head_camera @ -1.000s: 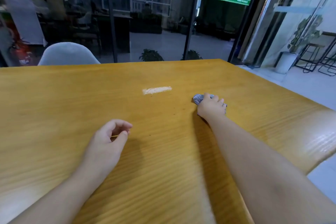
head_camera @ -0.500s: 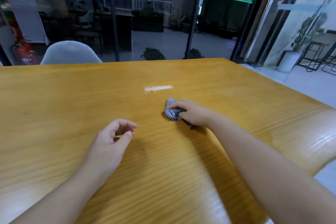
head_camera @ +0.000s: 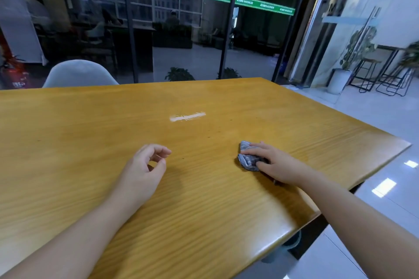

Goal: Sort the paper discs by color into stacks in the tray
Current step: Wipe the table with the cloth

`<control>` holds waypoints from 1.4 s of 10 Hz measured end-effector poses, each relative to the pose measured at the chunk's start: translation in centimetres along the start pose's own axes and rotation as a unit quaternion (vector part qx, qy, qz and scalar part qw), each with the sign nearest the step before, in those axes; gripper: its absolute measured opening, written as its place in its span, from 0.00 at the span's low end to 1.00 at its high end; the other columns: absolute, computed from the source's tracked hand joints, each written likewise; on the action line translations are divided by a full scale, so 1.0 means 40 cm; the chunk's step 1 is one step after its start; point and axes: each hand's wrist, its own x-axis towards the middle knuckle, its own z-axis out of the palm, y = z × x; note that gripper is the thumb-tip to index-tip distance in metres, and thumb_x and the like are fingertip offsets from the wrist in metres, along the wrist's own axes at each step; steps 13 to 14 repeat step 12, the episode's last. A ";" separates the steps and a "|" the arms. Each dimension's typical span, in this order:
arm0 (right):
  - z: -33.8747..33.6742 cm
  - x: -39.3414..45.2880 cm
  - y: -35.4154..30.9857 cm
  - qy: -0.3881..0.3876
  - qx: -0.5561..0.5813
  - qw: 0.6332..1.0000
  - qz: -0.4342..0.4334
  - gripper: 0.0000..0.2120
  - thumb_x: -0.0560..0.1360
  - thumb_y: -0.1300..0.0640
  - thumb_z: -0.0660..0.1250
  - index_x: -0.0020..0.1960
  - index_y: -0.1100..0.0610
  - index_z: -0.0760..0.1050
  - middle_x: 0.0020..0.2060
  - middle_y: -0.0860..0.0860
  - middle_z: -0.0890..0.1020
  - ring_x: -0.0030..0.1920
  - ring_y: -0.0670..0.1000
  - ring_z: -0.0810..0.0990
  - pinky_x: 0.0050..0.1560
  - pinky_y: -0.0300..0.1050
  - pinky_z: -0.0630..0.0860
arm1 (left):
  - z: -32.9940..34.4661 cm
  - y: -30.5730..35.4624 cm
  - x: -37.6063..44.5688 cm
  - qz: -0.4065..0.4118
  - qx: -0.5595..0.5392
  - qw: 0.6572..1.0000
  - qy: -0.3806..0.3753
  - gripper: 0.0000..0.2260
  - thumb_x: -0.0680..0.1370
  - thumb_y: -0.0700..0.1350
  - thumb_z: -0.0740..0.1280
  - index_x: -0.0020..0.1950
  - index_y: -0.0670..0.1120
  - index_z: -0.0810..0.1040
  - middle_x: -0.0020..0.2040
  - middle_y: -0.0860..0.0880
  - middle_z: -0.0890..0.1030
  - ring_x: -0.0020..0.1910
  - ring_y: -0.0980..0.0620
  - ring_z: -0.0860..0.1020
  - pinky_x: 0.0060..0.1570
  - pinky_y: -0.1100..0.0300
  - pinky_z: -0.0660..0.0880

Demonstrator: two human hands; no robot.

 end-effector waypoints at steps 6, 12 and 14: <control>0.022 0.040 -0.043 0.056 -0.004 0.996 0.063 0.11 0.79 0.44 0.55 0.57 0.43 0.71 0.59 0.43 0.72 0.63 0.50 0.68 0.59 0.46 0.67 | -0.006 -0.005 -0.026 0.022 0.016 0.999 0.028 0.14 0.77 0.34 0.64 0.45 0.54 0.76 0.48 0.53 0.78 0.48 0.65 0.74 0.41 0.76 0.68; 0.068 -0.045 -0.094 0.135 -0.154 0.977 0.060 0.21 0.81 0.43 0.45 0.69 0.43 0.66 0.77 0.49 0.52 0.76 0.55 0.43 0.73 0.58 0.42 | -0.066 0.005 -0.110 0.076 0.216 0.973 -0.018 0.16 0.78 0.39 0.62 0.61 0.57 0.72 0.60 0.60 0.73 0.66 0.54 0.69 0.60 0.60 0.67; 0.068 -0.045 -0.094 0.135 -0.154 0.977 0.060 0.21 0.81 0.43 0.45 0.69 0.43 0.66 0.77 0.49 0.52 0.76 0.55 0.43 0.73 0.58 0.42 | -0.066 0.005 -0.110 0.076 0.216 0.973 -0.018 0.16 0.78 0.39 0.62 0.61 0.57 0.72 0.60 0.60 0.73 0.66 0.54 0.69 0.60 0.60 0.67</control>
